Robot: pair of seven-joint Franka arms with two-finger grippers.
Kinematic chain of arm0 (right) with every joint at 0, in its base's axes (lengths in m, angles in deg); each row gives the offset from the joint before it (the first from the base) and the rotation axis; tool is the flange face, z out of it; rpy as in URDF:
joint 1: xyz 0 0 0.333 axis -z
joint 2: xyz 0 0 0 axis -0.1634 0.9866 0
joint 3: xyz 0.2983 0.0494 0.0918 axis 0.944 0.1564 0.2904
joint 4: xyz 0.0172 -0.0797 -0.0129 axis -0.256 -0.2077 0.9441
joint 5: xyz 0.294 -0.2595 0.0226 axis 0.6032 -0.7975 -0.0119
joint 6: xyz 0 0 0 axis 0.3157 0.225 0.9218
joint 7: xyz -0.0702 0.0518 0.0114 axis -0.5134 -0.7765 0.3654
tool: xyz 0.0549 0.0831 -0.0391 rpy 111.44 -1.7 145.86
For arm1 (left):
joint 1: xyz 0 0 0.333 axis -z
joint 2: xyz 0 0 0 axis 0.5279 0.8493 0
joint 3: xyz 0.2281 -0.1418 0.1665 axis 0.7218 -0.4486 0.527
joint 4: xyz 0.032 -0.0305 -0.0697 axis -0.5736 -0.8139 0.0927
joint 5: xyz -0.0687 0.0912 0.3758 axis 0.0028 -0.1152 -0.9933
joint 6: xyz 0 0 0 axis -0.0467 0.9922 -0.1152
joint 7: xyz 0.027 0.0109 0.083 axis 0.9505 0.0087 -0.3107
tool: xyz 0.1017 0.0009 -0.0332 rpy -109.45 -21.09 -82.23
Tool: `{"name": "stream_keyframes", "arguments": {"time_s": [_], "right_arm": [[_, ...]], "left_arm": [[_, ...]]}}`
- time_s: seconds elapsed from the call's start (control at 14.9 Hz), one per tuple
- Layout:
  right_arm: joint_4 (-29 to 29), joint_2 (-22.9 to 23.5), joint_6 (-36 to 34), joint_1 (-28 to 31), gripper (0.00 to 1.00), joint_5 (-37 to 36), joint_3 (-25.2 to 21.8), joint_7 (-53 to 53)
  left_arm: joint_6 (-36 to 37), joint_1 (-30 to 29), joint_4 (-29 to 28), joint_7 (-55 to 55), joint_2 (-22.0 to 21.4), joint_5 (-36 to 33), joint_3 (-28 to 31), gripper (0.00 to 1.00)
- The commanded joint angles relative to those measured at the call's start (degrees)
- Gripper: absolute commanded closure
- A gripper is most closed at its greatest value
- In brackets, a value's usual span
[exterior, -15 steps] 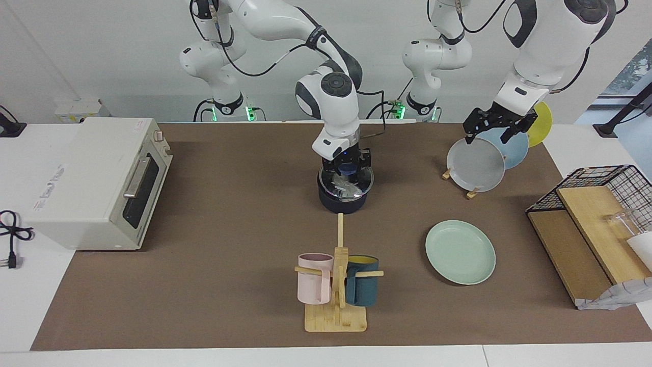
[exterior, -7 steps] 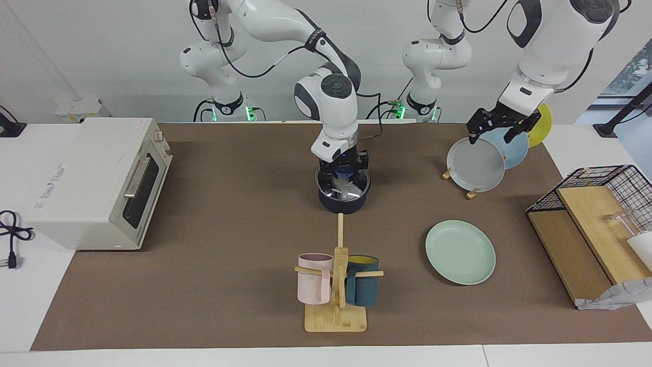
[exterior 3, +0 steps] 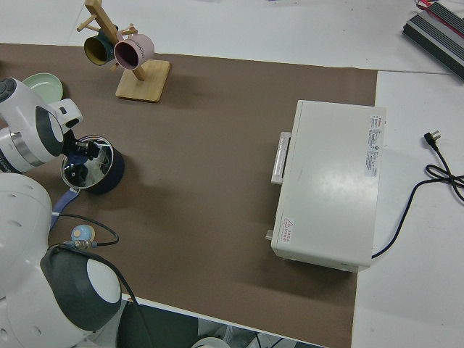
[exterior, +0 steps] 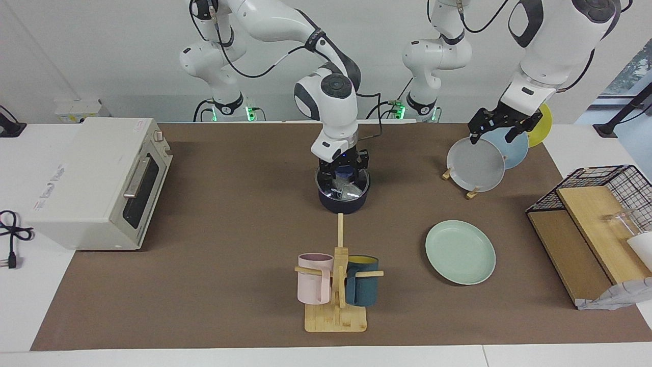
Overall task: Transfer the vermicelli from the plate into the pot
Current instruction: 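Lower the glass lid onto the saucepan with the right gripper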
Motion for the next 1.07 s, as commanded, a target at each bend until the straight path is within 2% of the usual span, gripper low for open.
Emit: {"name": "stream_keyframes", "arguments": {"time_s": [0.0,0.27,0.67,0.87,1.0], "right_arm": [[1.0,-0.1,0.0,0.9,0.0,-0.8,0.2,-0.8],[2.4,-0.2,-0.6,2.6,0.0,-0.1,0.2,-0.8],[-0.6,-1.0,1.0,2.9,0.0,0.0,0.2,-0.8],[-3.1,-1.6,3.9,3.4,0.0,0.6,0.3,-0.8],[-5.2,-1.9,7.3,3.0,0.0,4.3,0.3,-0.8]], "left_arm": [[0.2,-0.6,-0.8,0.9,-1.1,0.2,-0.1,0.0],[0.2,-0.6,-0.8,0.9,-1.1,0.2,-0.1,0.0],[0.2,-0.6,-0.8,0.9,-1.1,0.2,-0.1,0.0],[0.2,-0.6,-0.8,0.8,-1.1,0.2,-0.1,0.0],[0.2,-0.6,-0.8,0.8,-1.1,0.2,-0.1,0.0]]}}
